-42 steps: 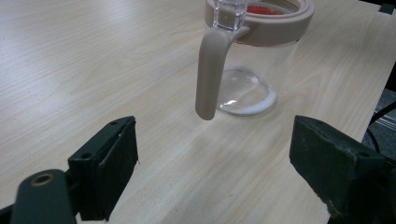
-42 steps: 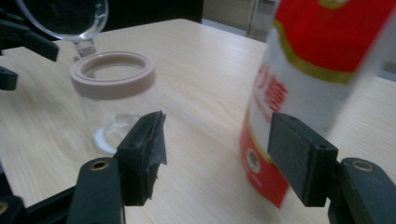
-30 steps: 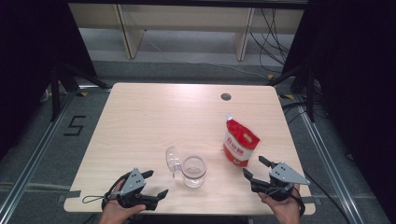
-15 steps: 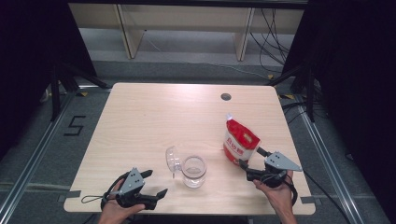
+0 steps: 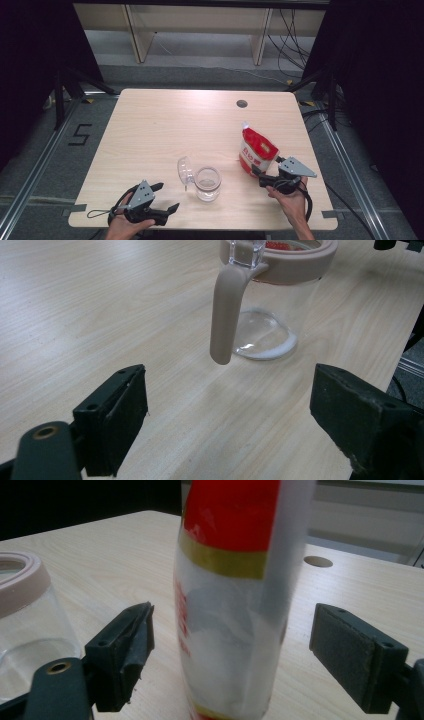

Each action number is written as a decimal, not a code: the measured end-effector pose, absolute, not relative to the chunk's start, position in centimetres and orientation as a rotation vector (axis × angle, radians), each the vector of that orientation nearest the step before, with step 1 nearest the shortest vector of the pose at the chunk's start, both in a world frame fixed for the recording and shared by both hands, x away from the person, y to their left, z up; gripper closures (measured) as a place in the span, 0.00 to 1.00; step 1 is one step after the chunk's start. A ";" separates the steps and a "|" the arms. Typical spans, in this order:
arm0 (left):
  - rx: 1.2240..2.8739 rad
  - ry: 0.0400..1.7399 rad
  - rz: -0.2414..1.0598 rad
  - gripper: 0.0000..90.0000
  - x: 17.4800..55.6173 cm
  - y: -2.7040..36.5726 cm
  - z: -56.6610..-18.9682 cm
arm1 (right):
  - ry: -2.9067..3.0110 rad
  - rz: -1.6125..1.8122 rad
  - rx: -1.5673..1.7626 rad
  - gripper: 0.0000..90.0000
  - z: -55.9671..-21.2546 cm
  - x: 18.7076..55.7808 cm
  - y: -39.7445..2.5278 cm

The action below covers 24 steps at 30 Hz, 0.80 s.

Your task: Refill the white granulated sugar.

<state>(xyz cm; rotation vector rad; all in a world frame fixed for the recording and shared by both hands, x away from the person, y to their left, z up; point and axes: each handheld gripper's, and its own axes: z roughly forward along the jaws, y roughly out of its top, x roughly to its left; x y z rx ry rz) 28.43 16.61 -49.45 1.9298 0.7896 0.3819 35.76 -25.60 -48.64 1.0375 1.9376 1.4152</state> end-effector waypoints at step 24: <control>1.939 0.779 0.381 0.17 28.3 16.5 -49.5 | 1.948 1.477 0.957 0.26 -49.7 37.6 -24.8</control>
